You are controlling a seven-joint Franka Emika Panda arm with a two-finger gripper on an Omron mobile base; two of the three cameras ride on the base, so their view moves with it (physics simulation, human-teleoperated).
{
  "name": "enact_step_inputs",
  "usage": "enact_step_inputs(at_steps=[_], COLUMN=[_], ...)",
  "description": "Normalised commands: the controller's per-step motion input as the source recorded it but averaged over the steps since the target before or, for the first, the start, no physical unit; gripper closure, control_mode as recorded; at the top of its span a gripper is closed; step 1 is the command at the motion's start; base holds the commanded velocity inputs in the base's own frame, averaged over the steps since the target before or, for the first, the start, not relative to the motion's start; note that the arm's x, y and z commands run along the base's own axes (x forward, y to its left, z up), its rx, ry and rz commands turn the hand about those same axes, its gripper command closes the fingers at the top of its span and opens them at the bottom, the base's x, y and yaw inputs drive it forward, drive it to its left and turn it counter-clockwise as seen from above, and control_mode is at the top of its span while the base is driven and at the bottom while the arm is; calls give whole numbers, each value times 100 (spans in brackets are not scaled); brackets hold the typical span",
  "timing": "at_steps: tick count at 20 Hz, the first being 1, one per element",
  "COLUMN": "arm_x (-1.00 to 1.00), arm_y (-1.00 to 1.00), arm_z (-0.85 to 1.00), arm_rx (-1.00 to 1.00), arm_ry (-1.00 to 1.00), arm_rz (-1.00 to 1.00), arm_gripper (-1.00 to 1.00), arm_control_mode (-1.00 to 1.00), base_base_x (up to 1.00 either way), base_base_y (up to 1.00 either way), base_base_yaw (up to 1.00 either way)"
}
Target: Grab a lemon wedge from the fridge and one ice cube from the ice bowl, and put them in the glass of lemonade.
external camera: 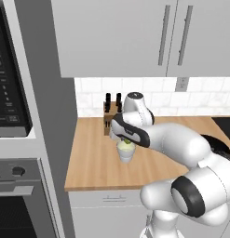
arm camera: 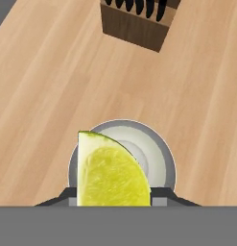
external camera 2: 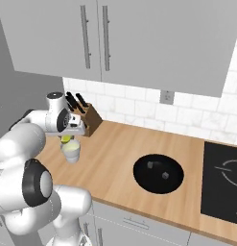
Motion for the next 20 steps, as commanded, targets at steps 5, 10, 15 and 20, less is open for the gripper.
enact_step_inputs(at_steps=[5, 10, 15, 20], arm_x=[0, 0, 0, 0], arm_y=[0, 0, 0, 0], arm_z=[-11, -5, 0, 0], arm_rx=[0, 0, 0, 0], arm_ry=[0, 0, 0, 0], arm_rz=[0, 0, 0, 0], arm_gripper=[100, 100, -100, -100], arm_control_mode=[-100, -100, -100, -100], base_base_x=[0, 0, 0, 0], base_base_y=[0, 0, 0, 0], base_base_yaw=[0, 0, 0, 0])
